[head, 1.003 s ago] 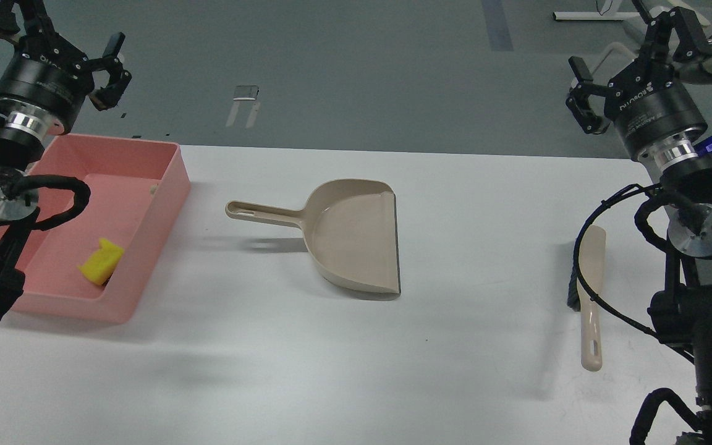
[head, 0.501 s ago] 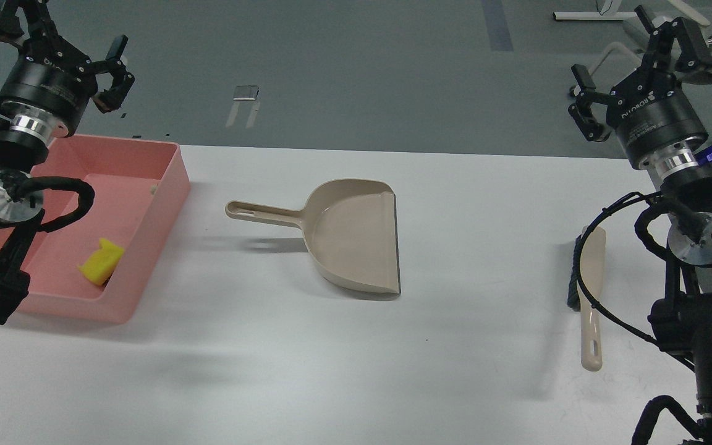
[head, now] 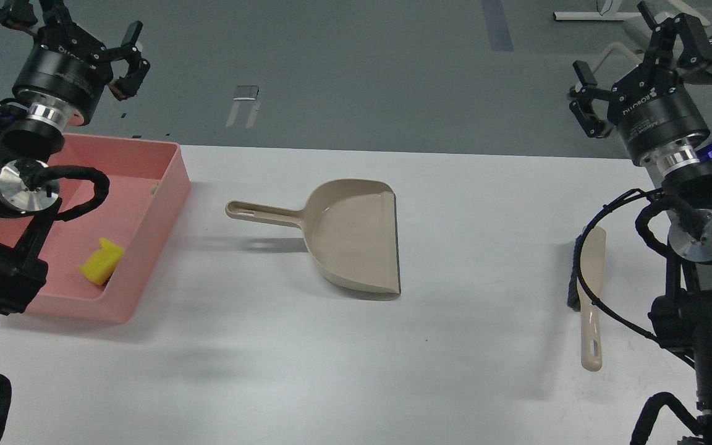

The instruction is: Sweep and dump garbage into bin

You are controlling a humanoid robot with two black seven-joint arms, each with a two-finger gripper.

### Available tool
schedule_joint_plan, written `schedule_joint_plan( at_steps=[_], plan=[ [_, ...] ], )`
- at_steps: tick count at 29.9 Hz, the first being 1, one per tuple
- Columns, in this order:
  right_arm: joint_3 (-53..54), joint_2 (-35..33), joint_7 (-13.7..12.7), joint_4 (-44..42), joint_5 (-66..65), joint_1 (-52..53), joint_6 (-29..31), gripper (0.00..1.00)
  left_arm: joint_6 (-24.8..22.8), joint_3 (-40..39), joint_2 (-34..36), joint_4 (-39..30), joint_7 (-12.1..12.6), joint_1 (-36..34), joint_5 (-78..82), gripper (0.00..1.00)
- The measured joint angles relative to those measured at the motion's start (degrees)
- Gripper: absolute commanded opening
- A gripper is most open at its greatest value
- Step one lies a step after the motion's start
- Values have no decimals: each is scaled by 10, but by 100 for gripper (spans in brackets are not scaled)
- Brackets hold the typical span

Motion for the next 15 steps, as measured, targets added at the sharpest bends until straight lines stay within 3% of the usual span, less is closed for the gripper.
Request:
schedule_joint_plan(
  at_steps=[15],
  plan=[
    [0,0,0,2,0,-2,1,100,-11,4,-8,4,2,3,3,98]
  ],
)
